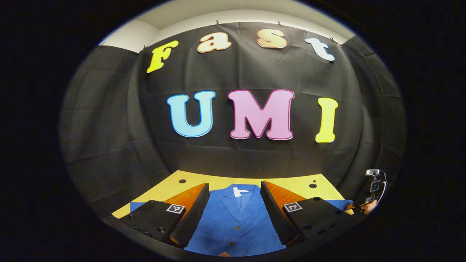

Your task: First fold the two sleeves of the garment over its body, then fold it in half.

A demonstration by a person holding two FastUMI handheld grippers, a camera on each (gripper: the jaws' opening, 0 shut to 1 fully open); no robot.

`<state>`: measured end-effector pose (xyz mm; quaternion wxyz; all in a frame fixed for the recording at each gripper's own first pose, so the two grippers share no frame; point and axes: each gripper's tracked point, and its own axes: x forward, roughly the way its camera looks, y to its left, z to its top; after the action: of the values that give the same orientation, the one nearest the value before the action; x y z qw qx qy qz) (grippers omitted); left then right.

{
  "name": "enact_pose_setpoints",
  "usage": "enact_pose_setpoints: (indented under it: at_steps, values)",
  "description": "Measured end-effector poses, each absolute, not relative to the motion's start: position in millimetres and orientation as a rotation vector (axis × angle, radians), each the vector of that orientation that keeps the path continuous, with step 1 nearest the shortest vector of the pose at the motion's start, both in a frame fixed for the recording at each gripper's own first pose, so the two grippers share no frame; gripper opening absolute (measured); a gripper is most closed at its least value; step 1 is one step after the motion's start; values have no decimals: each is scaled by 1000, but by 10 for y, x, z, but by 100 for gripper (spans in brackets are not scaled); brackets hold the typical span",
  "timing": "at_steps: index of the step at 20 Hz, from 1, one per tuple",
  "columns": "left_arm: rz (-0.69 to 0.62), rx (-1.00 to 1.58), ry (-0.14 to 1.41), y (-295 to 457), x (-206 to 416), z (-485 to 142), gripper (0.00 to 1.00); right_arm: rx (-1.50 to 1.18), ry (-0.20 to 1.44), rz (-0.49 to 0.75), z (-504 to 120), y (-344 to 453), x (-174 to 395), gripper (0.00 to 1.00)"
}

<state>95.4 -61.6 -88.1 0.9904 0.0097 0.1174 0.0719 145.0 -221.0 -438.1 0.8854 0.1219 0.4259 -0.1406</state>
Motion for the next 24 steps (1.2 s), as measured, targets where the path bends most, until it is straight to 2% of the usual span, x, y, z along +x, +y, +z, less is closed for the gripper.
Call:
enact_pose_setpoints:
  at_steps: [4, 7, 12, 15, 19, 24]
  values:
    - [128, -29, 258, -108, 890, -1007, 81, 200, 800, -296, -3630, -1833, 1599, 1]
    - [147, -21, 247, 503, 840, -1015, 81, 198, 750, -262, -3021, -1254, 1815, 1]
    - [212, -31, 275, 1408, 743, -1277, 81, 200, 606, -142, -2049, -23, 2565, 1]
    - [258, -66, 269, 1835, 696, -1347, 81, 232, 540, -46, -1715, 892, 3010, 0]
    - [352, -113, 314, 2401, 441, -1601, 81, 320, 554, 71, -1918, 2243, 3329, 0]
    - [486, -68, 378, 3114, -94, -1823, 81, 293, 728, 220, -3037, 3676, 3164, 0]
